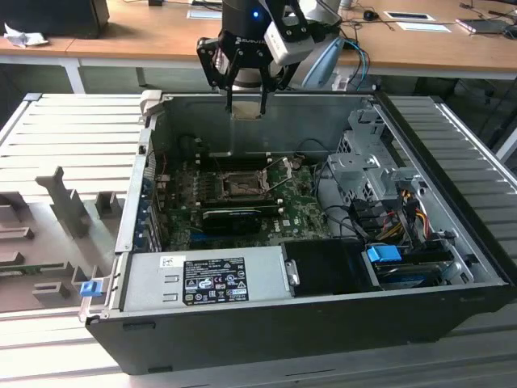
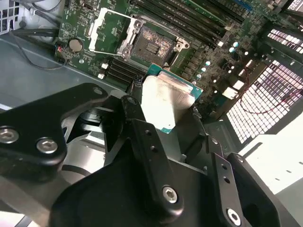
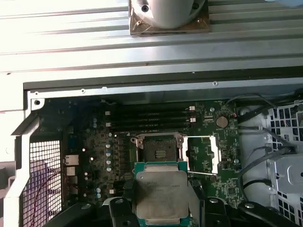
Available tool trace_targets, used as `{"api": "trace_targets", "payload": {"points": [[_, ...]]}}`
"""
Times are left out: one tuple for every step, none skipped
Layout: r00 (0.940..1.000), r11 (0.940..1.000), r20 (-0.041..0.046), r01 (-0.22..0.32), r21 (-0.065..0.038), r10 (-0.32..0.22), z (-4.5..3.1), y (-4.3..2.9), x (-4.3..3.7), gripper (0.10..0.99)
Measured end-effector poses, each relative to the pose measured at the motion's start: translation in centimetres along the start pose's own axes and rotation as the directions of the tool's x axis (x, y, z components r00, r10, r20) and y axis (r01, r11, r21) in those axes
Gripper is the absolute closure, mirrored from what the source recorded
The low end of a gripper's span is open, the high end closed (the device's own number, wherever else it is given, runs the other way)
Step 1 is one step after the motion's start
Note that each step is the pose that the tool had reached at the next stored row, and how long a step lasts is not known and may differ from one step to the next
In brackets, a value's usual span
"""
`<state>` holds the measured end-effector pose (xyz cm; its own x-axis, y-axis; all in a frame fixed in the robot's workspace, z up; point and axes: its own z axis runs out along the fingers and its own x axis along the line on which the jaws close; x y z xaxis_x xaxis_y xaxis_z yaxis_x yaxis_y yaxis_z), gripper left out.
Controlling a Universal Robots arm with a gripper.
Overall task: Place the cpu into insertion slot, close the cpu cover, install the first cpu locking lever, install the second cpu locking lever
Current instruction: 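Place the cpu into insertion slot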
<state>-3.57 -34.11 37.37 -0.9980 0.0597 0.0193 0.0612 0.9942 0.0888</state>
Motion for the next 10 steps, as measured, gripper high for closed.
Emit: {"api": "trace_targets", "payload": {"points": [[1.0, 1.0, 0.0007, -0.009, 0.0, 0.009, 0.01, 0.0, 0.0, 0.561], [0.9999, 0.9999, 0.0014, -0.015, 0.0, 0.015, 0.01, 0.0, 0.0, 0.561], [0.9997, 0.9997, 0.0023, -0.025, -0.001, 0.025, 0.02, 0.0, 0.0, 0.561], [0.9994, 0.9994, 0.0033, -0.036, -0.001, 0.036, 0.03, 0.0, 0.0, 0.561], [0.9987, 0.9988, 0.0045, -0.05, -0.001, 0.05, 0.04, 0.0, 0.0, 0.561], [0.9979, 0.9979, 0.0058, -0.065, -0.001, 0.065, 0.05, 0.0, 0.0, 0.561], [0.9977, 0.9977, 0.0062, -0.068, -0.002, 0.068, 0.07, 0.05, -0.05, 0.561], [0.9967, 0.9967, 0.0073, -0.081, -0.002, 0.081, 0.11, 0.05, -0.05, 0.561], [0.9952, 0.9953, 0.0085, -0.097, -0.002, 0.097, 0.12, 0.05, -0.05, 0.561], [0.9939, 0.9939, 0.0097, -0.11, -0.002, 0.11, 0.14, 0.05, -0.05, 0.561]]}}
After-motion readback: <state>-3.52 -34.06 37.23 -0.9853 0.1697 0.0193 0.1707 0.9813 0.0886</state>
